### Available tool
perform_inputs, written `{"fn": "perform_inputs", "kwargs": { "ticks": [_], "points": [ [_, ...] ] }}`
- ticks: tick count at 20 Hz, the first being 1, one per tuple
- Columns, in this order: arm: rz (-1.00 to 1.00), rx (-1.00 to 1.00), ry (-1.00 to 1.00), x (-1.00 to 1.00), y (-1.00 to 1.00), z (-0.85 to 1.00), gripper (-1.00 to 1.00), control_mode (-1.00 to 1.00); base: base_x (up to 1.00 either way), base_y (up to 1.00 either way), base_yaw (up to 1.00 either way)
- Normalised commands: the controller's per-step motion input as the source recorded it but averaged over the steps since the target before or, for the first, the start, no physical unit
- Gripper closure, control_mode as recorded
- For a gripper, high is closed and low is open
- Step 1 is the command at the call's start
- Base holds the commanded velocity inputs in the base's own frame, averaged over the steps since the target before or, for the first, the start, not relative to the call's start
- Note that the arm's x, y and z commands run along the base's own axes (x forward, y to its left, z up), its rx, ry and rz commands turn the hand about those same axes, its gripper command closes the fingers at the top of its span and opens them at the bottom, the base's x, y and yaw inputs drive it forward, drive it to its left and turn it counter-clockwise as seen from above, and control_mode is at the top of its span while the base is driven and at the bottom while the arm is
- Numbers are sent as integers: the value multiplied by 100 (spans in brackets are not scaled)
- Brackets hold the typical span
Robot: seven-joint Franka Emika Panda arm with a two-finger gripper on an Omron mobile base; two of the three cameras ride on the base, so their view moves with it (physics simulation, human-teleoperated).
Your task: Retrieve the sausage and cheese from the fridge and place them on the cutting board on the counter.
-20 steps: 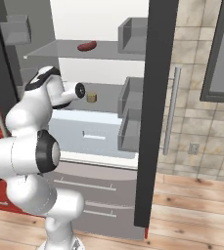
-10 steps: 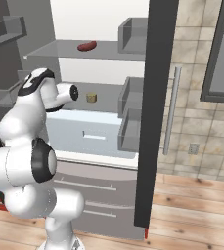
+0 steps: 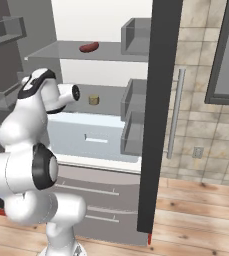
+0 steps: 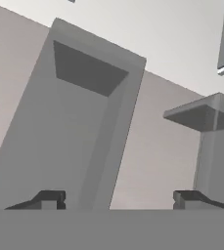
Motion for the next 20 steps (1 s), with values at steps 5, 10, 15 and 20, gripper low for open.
{"fn": "perform_inputs", "kwargs": {
  "ticks": [5,10,15,20],
  "points": [
    [-2,-11,3,-100,-62,1,-100,-100,0,0,0],
    [-2,-28,1,-31,-57,-9,-100,-100,0,0,0],
    [-2,-47,-18,-66,-49,8,-100,-100,0,0,0],
    [-7,-54,-13,-99,-76,33,-100,-100,0,0,0]
  ]
}}
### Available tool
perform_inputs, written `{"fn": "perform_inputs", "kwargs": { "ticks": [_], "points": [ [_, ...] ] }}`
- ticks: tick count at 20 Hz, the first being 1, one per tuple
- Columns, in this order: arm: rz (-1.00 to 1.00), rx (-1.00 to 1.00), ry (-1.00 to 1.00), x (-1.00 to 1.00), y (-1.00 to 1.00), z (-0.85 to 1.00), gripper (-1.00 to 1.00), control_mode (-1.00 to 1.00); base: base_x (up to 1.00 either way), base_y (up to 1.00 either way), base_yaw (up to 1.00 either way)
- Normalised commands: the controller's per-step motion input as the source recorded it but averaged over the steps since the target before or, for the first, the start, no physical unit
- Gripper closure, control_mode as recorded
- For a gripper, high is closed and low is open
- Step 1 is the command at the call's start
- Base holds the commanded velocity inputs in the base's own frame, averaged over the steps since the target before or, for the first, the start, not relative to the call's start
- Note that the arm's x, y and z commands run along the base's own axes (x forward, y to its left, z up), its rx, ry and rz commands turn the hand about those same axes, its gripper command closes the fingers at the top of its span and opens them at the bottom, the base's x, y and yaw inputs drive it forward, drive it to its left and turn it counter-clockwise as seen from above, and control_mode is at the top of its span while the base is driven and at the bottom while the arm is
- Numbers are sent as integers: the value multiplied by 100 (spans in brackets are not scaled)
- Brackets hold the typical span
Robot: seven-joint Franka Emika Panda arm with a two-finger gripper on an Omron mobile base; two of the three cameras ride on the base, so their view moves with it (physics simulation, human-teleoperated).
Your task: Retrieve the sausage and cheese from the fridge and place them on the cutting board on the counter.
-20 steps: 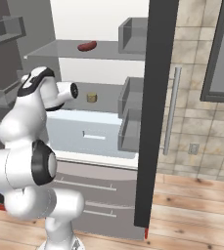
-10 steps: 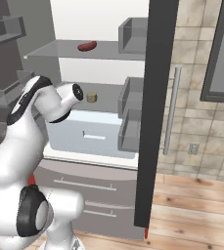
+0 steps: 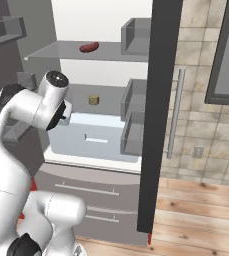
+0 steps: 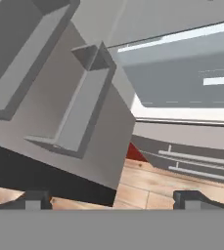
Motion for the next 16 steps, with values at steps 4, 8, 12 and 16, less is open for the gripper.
{"fn": "perform_inputs", "kwargs": {
  "ticks": [4,8,12,16],
  "points": [
    [-11,-38,-4,-64,-45,47,-100,-100,0,0,0],
    [-11,-22,-9,-42,-8,51,-100,-100,0,0,0],
    [-21,-15,-7,-45,0,47,-100,-100,0,0,0],
    [-12,-11,-11,-33,0,24,-100,-100,0,0,0]
  ]
}}
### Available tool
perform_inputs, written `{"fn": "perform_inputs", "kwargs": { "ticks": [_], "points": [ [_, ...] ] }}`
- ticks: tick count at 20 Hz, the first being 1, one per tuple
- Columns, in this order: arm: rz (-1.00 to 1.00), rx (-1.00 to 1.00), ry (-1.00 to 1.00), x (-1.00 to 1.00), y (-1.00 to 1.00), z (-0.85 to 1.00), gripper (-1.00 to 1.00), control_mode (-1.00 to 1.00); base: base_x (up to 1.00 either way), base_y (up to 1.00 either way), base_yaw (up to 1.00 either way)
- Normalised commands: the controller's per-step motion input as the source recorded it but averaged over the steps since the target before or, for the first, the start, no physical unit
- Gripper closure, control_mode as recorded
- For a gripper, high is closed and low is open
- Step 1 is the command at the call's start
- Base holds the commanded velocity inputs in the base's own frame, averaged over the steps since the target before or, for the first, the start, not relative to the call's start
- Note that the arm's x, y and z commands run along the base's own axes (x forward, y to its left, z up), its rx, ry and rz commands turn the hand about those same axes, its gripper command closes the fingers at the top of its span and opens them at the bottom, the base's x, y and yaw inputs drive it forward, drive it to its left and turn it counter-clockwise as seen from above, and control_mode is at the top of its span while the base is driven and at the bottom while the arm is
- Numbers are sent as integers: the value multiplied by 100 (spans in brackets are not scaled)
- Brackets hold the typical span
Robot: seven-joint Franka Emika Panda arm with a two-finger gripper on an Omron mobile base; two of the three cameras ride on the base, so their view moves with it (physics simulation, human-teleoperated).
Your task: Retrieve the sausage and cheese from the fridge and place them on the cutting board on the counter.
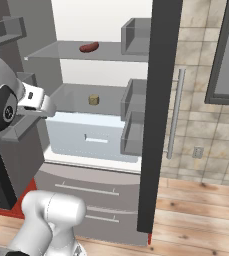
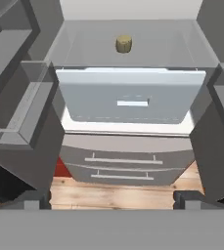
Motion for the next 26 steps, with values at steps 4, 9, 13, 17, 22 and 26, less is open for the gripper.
{"fn": "perform_inputs", "kwargs": {
  "ticks": [4,9,13,17,22,26],
  "points": [
    [-7,-3,-8,-24,0,1,-100,-100,0,0,0],
    [-3,0,-8,-11,-9,0,-100,-100,0,0,0],
    [0,0,-1,-5,-20,0,-100,-100,0,0,0],
    [6,0,-7,-18,-24,2,-100,-100,0,0,0],
    [2,0,-10,-44,-17,26,-100,-100,0,0,0],
    [8,-1,-13,-45,-9,23,-100,-100,0,0,0]
  ]
}}
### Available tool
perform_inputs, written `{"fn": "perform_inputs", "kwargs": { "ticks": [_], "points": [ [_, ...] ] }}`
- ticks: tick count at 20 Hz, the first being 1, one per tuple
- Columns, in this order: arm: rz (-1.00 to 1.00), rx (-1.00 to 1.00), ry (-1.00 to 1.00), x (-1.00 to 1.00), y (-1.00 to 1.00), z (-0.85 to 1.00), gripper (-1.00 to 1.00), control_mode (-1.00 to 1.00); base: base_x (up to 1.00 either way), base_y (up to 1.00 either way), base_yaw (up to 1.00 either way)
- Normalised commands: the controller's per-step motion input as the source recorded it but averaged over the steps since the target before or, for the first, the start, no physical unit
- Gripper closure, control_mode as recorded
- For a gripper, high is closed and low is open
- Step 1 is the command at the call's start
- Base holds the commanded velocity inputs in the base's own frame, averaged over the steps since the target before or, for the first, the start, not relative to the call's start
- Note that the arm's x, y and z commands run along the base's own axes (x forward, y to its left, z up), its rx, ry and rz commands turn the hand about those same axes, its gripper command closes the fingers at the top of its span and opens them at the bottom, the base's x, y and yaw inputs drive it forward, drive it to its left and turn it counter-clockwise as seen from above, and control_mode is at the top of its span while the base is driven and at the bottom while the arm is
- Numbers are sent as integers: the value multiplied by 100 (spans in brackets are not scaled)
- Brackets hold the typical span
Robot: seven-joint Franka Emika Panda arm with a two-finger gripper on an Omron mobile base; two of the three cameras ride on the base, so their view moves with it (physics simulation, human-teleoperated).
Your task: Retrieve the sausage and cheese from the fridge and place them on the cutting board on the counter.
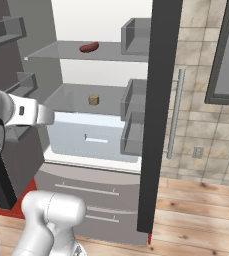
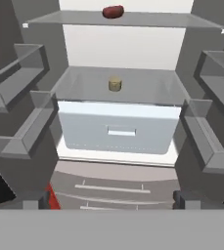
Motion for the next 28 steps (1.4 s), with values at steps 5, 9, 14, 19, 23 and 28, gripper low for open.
{"fn": "perform_inputs", "kwargs": {
  "ticks": [5,9,14,19,23,28],
  "points": [
    [0,0,-5,-51,0,29,-100,-100,0,0,0],
    [0,0,0,-23,0,4,-100,-100,0,0,0],
    [0,0,0,-4,0,-3,-100,-100,0,0,0],
    [0,0,0,0,-3,-8,-100,100,16,-7,0],
    [0,0,0,0,0,0,-100,100,48,-10,0],
    [0,0,0,0,0,0,-100,100,71,0,0]
  ]
}}
